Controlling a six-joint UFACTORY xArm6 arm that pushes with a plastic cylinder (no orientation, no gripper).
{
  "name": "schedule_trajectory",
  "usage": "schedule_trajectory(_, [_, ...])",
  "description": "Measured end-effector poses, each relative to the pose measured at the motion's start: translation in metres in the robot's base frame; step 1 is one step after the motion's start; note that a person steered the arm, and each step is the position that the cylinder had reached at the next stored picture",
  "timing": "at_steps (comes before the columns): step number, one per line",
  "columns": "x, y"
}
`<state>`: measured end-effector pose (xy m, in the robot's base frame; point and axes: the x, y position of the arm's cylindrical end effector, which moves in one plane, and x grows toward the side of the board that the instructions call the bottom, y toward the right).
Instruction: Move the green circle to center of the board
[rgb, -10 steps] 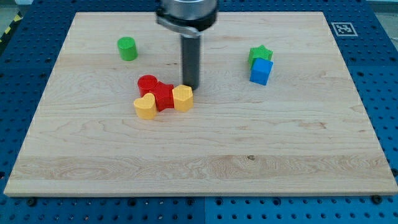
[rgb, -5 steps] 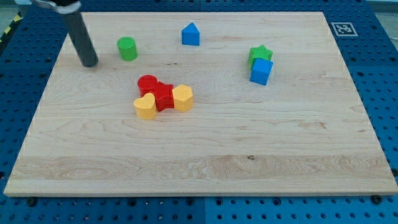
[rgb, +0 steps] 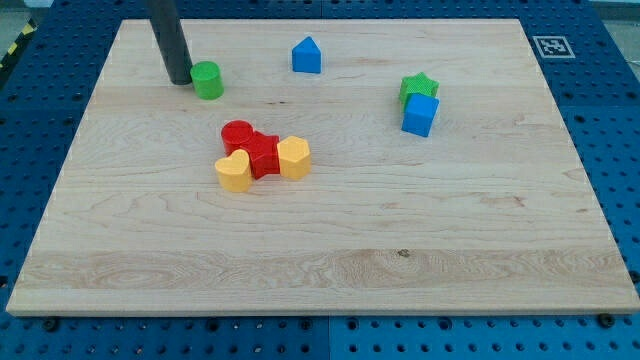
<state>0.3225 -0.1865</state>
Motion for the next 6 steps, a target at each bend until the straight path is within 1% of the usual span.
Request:
schedule_trajectory(2, [0.002,0.001])
schedule_trajectory(3, [0.002,0.013])
schedule_trajectory(4, [0.002,0.033])
schedule_trajectory(6, [0.002,0.094])
